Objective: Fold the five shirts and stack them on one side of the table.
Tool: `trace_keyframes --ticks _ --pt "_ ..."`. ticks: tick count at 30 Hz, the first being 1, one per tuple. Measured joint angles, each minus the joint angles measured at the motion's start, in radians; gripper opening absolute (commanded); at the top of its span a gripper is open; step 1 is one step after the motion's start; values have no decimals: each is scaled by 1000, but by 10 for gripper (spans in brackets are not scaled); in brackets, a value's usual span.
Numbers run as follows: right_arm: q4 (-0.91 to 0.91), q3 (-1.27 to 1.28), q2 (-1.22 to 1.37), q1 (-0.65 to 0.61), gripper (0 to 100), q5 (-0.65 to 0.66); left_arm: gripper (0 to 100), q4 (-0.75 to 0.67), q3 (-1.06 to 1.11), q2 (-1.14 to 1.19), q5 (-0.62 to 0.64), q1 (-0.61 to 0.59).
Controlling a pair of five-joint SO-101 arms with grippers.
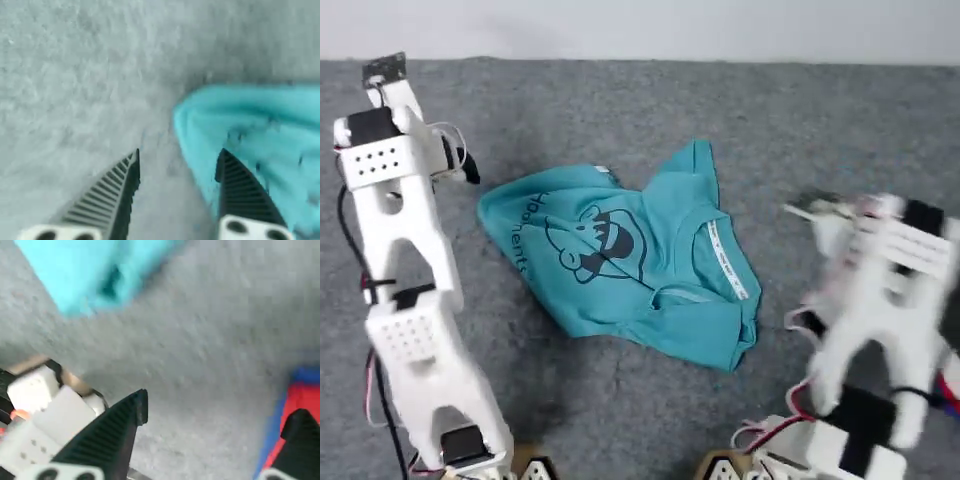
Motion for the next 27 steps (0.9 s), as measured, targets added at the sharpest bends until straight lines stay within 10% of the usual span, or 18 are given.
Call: trace_keyframes --ticks 8,15,23,27 --pt "-64 5 0 -477 415 -152 239 0 620 -502 -164 0" --pt "-147 5 140 -494 407 -155 239 0 951 -832 -183 0" --pt "-198 5 315 -497 0 -153 239 0 1204 -1033 -183 0" --pt "-209 5 316 -497 30 -152 239 0 1267 -1079 -183 0"
